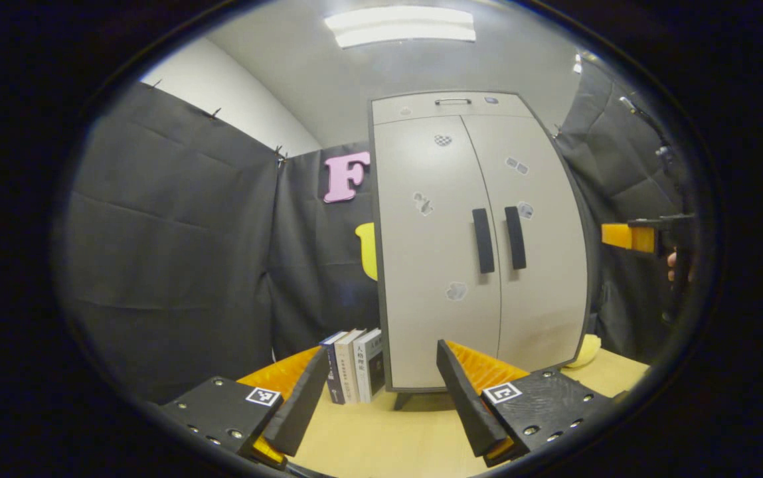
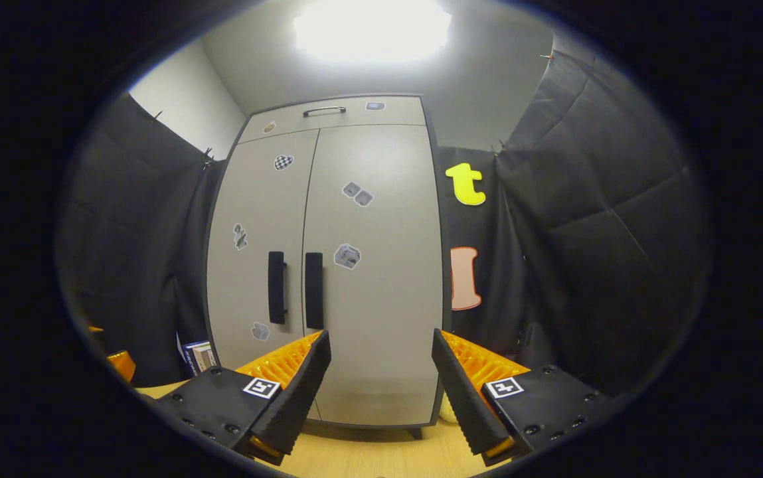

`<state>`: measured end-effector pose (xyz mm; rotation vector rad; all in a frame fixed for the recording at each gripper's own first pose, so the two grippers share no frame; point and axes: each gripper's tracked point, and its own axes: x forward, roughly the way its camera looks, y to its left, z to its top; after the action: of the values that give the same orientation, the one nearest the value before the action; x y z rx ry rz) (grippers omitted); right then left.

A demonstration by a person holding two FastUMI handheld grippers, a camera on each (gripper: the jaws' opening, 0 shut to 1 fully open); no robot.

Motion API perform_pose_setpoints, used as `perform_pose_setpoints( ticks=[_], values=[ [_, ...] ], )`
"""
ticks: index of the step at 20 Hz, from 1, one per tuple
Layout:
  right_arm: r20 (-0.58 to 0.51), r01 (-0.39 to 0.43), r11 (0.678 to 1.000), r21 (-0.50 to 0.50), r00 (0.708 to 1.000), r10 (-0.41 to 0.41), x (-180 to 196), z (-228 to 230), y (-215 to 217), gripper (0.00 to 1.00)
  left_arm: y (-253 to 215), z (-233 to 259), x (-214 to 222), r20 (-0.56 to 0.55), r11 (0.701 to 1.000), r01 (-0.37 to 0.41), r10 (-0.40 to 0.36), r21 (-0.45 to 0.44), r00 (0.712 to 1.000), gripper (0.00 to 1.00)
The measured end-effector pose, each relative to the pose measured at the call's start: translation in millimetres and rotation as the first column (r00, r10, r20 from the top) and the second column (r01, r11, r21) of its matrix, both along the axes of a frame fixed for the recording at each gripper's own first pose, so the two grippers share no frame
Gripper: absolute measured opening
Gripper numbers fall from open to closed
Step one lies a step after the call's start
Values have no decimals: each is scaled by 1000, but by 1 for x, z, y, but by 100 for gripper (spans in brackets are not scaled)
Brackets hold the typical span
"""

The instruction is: Open the right door of the double-door shoe cabinet with the right hand, and open the left door with the left hand.

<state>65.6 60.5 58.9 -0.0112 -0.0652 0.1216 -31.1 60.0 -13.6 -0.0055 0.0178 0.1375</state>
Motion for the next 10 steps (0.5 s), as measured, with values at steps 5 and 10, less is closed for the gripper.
perform_pose_setpoints(
  ticks=[5,10],
  values=[
    [3,-50,999,-1,999,50,30,12,31,96,21,-7,-10,-21,999,-49,49,5,999,96],
    [-16,-81,997,20,997,81,61,14,56,96,42,-12,-18,-37,994,-105,105,5,994,95]
  ],
)
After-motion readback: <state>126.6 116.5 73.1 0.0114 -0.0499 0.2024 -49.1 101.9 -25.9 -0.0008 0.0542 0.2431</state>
